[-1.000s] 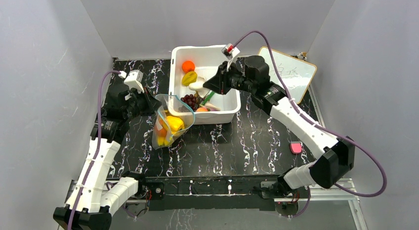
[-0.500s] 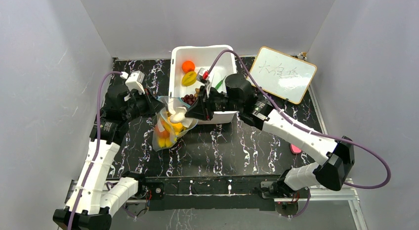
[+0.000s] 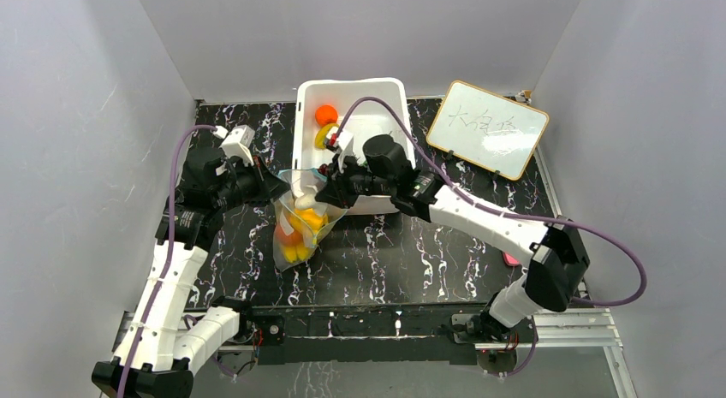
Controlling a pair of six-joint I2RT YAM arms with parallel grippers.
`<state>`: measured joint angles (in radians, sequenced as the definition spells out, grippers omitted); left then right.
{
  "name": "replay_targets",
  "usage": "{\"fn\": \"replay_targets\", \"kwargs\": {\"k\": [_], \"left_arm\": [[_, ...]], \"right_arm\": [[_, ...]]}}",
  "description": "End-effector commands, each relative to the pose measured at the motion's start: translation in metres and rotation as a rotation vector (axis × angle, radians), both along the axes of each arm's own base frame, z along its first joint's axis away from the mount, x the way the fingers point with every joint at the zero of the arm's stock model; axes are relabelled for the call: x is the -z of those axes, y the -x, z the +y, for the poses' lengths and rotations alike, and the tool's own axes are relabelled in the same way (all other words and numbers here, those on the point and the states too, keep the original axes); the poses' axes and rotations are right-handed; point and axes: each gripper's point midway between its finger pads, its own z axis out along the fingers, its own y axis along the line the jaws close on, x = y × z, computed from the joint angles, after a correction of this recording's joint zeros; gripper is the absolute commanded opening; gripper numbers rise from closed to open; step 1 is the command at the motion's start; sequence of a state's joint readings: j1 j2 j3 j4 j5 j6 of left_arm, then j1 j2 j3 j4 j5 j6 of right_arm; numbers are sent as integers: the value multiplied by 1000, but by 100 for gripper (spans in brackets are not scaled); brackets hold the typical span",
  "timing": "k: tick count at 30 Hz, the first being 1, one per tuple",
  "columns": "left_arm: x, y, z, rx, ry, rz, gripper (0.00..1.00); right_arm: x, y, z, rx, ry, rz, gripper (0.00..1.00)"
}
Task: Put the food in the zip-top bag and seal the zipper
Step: Place the fake seafood in the zipper food storage bag.
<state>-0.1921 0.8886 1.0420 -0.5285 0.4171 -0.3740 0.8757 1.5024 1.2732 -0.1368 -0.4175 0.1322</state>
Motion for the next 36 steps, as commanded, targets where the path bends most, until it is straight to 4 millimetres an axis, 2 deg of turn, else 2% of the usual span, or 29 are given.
{"fn": "replay_targets", "kwargs": {"k": [1,9,15,23,28,32,36], "left_arm": [[-16,7,-8,53,28,-32,0],[-14,6,-8,55,27,-28,0],[-17,5,-8,49,28,-36,0],[-15,1,-5,22,31,-51,0],[-16,-2,-1,-2,14,-61,0],[-12,-3,5,-27,-18,-61,0],[-10,-2,8,-29,-37,-62,0]], "right_arm": [[-32,-19,16,59,-74,-121,0],[-23,-38,34,152,-116,-46,0],[-20,-39,52,188,-188,11,0],[-5,-45,67,249,-261,80,0],[4,-52,65,293,-208,85,22],[-14,-52,52,280,-115,24,41],[-26,-43,35,263,-43,20,52]]}}
